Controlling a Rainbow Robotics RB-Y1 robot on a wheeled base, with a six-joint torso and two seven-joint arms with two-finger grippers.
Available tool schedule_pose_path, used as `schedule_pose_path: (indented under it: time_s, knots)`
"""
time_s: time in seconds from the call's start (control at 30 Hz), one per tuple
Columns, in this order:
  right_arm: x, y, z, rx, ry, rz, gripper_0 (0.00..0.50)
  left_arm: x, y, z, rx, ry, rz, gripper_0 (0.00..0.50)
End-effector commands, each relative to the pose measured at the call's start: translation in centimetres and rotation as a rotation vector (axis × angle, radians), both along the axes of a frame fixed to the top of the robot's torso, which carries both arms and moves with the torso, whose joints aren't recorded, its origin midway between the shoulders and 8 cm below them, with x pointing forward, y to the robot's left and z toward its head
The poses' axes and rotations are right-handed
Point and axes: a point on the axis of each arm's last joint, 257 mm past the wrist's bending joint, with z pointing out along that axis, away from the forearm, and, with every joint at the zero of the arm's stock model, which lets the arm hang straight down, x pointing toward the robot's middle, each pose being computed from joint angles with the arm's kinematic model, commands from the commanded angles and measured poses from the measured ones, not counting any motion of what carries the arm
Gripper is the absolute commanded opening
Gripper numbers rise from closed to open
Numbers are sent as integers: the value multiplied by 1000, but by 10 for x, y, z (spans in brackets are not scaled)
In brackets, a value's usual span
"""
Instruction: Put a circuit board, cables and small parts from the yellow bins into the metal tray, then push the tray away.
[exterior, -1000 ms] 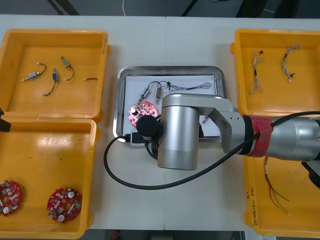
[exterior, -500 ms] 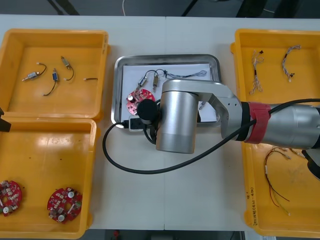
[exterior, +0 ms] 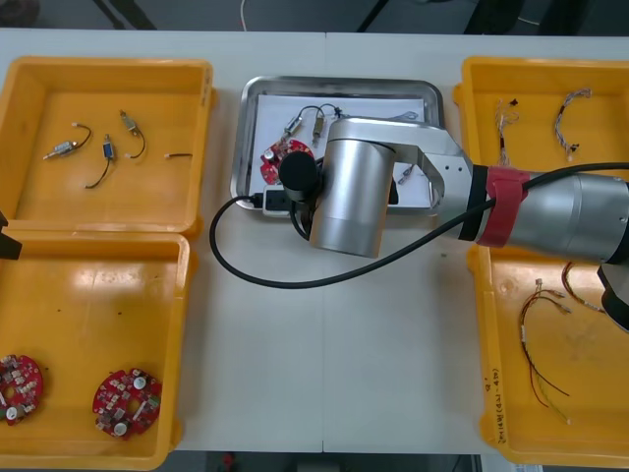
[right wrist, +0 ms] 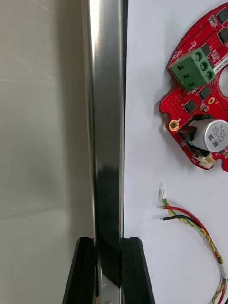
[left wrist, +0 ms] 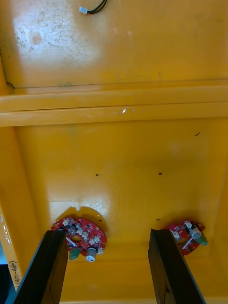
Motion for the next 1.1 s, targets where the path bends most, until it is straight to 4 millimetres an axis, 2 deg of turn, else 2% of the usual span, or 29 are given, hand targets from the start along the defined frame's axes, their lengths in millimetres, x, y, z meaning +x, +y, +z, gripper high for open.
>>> schedule_pose_path:
  time_s: [0.03,0.37,1.1]
  knots:
    - [25,21,55,-7,-92,57,0,-3,3,5,40,-18,-61,500]
    - [30,42,73,24,-101,97,0,-3,3,5,40,-18,-61,500]
    - [74,32,89,16,-168,91,0,-3,3,5,40,-18,-61,500]
